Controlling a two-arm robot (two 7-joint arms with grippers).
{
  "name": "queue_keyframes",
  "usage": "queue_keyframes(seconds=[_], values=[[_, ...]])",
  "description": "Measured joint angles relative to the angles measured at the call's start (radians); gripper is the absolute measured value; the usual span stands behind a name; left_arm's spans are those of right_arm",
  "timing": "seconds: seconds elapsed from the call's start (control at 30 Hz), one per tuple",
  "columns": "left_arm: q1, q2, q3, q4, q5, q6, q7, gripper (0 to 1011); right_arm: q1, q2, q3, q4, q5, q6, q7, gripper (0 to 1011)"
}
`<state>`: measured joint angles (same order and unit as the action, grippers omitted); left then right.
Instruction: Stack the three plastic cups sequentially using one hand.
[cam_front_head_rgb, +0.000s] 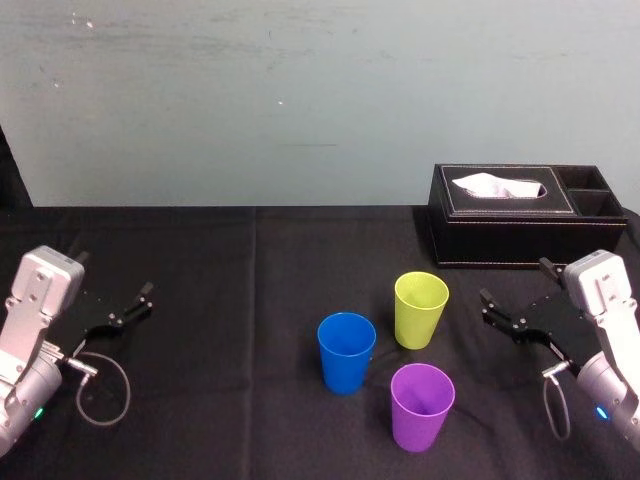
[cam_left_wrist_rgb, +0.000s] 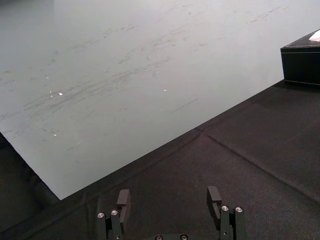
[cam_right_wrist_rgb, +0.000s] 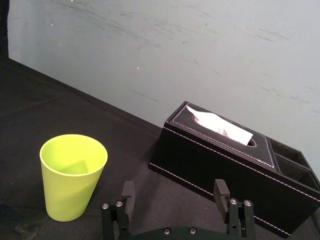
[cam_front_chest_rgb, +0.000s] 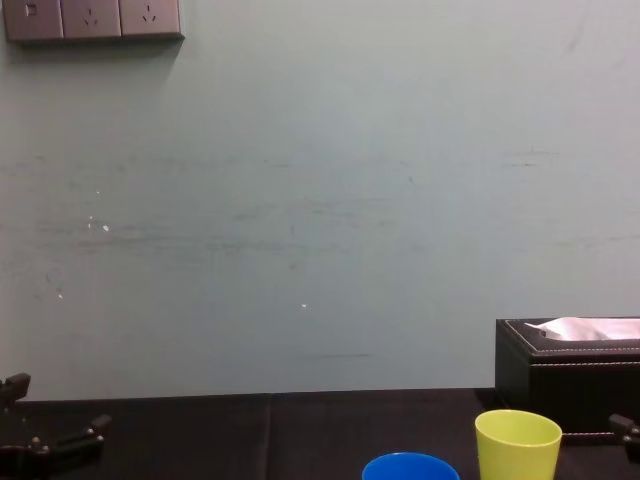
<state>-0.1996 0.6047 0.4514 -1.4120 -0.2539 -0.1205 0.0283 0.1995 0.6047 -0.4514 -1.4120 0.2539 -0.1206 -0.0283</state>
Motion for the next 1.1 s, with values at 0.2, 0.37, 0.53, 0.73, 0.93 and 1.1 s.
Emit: queue_keyframes(seconds=[0.2, 0.37, 0.53, 0.73, 0.93, 1.1], values=[[0.0, 0.0, 0.0, 0.0, 0.0, 0.0, 0.0, 1000, 0.0, 0.0, 0.0, 0.0, 0.0, 0.0, 0.0, 1003], [0.0, 0.0, 0.0, 0.0, 0.0, 0.0, 0.0, 1000, 0.0, 0.0, 0.0, 0.0, 0.0, 0.0, 0.0, 1003], [0.0, 0.0, 0.0, 0.0, 0.0, 0.0, 0.0, 1000, 0.0, 0.0, 0.0, 0.0, 0.0, 0.0, 0.0, 1003], [0.0, 0.0, 0.0, 0.0, 0.0, 0.0, 0.0, 1000, 0.0, 0.0, 0.0, 0.0, 0.0, 0.0, 0.0, 1003], [0.0, 0.0, 0.0, 0.0, 0.0, 0.0, 0.0, 1000, 0.0, 0.0, 0.0, 0.0, 0.0, 0.0, 0.0, 1003], [0.0, 0.0, 0.0, 0.0, 0.0, 0.0, 0.0, 1000, 0.0, 0.0, 0.0, 0.0, 0.0, 0.0, 0.0, 1003]])
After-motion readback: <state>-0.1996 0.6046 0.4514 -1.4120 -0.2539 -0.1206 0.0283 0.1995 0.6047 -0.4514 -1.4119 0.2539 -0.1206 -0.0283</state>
